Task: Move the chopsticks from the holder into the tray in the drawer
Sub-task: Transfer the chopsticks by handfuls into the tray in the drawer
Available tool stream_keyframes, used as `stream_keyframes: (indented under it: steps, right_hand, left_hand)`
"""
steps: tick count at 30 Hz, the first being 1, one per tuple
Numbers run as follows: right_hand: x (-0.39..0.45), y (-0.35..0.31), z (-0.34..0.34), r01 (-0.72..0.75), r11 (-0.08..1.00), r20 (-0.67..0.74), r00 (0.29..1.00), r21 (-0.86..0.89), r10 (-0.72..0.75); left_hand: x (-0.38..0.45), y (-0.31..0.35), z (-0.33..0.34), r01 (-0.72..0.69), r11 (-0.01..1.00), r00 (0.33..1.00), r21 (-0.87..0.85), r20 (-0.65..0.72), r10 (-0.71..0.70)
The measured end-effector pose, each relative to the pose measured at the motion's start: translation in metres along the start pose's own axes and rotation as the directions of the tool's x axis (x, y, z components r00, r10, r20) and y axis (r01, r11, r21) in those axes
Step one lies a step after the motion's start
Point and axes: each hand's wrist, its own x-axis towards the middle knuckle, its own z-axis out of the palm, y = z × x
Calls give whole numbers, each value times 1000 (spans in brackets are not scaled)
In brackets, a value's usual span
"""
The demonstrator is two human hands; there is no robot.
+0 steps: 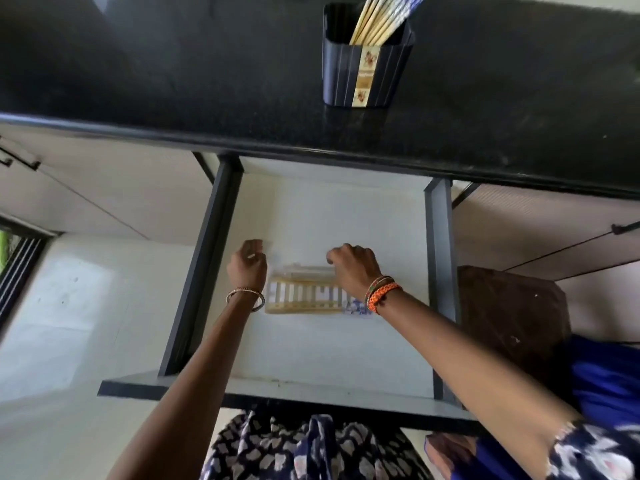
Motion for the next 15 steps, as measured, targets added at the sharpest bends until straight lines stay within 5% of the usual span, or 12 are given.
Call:
stream_keyframes:
  steps: [3,7,10,15]
  right_hand:
    - [20,17,-60,-93,974,-294,944,205,152]
    - [56,53,-155,-43,854,-594,700,519,396]
    - [99,91,-211,116,666,-588,597,737,546]
    - [177,145,-253,120,411,-412,505,904,758]
  left_hand:
    - [22,68,0,-249,957,968,-150,-4,251]
    - [62,174,2,-533,815,834,-226,19,551]
    - [90,241,8,-681,719,724,-141,21,690]
    - [133,288,25,-745,660,667,98,152,729]
